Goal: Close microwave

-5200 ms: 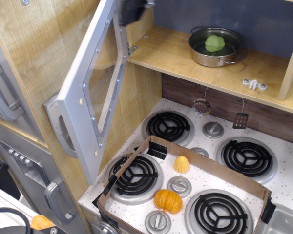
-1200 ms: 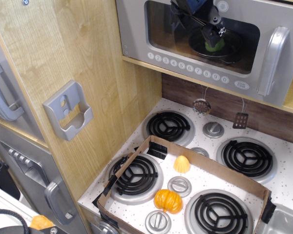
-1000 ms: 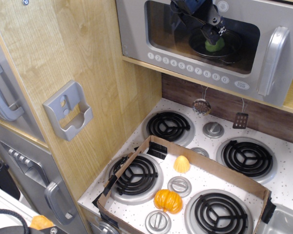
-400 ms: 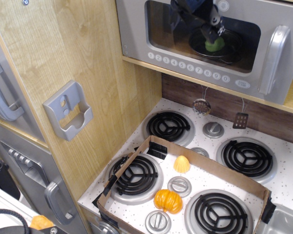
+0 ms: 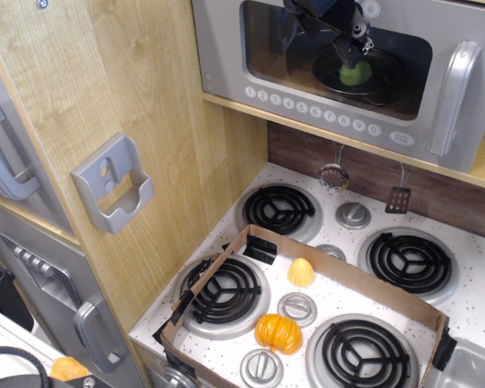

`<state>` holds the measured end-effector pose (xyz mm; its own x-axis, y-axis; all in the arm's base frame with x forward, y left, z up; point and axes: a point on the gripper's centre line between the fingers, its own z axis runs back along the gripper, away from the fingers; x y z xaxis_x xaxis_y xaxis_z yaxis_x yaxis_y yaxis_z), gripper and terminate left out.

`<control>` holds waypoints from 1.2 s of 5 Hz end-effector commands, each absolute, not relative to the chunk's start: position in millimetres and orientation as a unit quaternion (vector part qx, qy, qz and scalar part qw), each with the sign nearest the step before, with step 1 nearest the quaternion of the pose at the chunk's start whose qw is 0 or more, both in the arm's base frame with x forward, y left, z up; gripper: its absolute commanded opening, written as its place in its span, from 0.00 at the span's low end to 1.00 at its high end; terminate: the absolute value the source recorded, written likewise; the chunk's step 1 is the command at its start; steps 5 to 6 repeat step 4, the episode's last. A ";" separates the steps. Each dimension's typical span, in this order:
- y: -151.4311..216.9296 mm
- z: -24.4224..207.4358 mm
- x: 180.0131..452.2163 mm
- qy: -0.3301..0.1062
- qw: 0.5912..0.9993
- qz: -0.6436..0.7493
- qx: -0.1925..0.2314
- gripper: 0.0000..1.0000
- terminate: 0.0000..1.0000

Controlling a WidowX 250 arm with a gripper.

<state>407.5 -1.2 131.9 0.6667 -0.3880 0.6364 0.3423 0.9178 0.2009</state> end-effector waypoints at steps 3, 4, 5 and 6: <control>-6.0 174.9 407.9 -0.403 0.892 -0.201 0.046 1.00 0.00; -6.0 174.9 407.9 -0.403 0.892 -0.201 0.046 1.00 1.00; -6.0 174.9 407.9 -0.403 0.892 -0.201 0.046 1.00 1.00; -6.0 174.9 407.9 -0.403 0.892 -0.201 0.046 1.00 1.00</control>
